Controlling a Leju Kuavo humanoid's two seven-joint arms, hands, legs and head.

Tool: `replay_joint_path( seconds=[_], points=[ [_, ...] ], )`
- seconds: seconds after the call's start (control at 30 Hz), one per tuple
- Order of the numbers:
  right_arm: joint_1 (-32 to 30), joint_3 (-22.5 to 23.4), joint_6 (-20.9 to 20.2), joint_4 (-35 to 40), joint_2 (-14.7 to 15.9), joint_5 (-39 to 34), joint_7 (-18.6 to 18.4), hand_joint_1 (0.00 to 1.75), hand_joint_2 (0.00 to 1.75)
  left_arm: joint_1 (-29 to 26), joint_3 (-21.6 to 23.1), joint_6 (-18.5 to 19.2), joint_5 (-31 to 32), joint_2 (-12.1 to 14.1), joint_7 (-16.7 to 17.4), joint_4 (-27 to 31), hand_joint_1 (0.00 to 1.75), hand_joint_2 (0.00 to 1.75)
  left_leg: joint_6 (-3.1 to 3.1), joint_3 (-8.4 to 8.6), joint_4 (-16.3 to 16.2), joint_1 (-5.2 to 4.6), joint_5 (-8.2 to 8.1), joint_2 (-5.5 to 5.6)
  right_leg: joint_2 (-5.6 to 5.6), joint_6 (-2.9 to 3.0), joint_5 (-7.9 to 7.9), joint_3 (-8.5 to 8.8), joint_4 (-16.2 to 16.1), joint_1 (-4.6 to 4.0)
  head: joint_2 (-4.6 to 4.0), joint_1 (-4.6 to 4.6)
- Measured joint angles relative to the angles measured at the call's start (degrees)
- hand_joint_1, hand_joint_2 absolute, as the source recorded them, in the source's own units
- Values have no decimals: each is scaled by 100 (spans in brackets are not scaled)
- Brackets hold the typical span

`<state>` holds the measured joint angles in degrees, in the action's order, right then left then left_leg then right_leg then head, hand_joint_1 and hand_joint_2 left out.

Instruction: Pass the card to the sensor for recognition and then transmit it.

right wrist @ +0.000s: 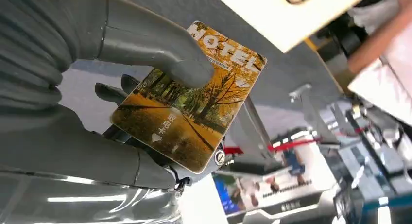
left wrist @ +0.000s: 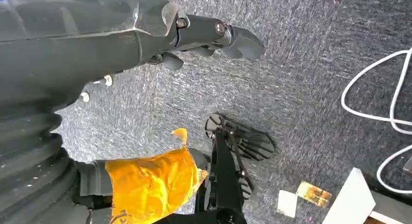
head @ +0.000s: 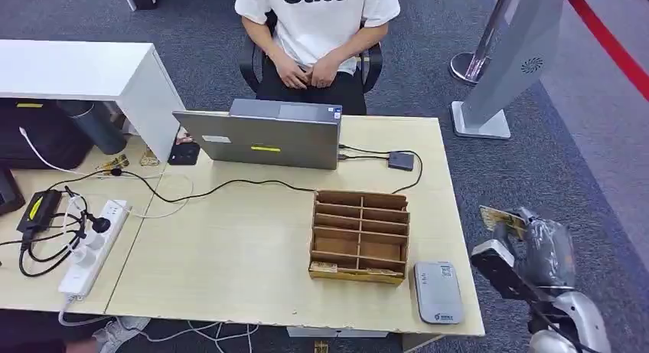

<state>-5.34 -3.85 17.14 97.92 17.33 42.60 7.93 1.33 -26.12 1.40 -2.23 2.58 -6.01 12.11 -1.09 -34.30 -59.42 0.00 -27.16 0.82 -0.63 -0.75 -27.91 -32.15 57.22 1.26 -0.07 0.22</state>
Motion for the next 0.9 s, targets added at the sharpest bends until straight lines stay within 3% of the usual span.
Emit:
replay_joint_path(
  seconds=[0.27, 0.57, 0.9],
  points=[
    [-74, -64, -536, 13, 431, 210, -238, 175, 175, -4, -4, -57, 114, 31, -15, 0, 0, 175, 0, 0, -1, -2, 0, 0, 0, 0, 0, 1, 0, 1, 0, 0],
    [71, -376, -1509, -88, 1034, -144, -409, 175, 175, -7, -50, -5, 147, 55, 4, 0, 0, 175, 0, 0, 0, -1, 0, 0, 0, 0, 0, 1, 0, 0, 0, 0],
    [183, -601, -1679, -247, 1329, -227, -450, 175, 175, -8, -85, 8, 171, 57, 9, 0, 0, 175, 0, -1, 0, -2, 0, 1, -1, 0, 0, 1, 0, 1, 0, 0]
  ],
)
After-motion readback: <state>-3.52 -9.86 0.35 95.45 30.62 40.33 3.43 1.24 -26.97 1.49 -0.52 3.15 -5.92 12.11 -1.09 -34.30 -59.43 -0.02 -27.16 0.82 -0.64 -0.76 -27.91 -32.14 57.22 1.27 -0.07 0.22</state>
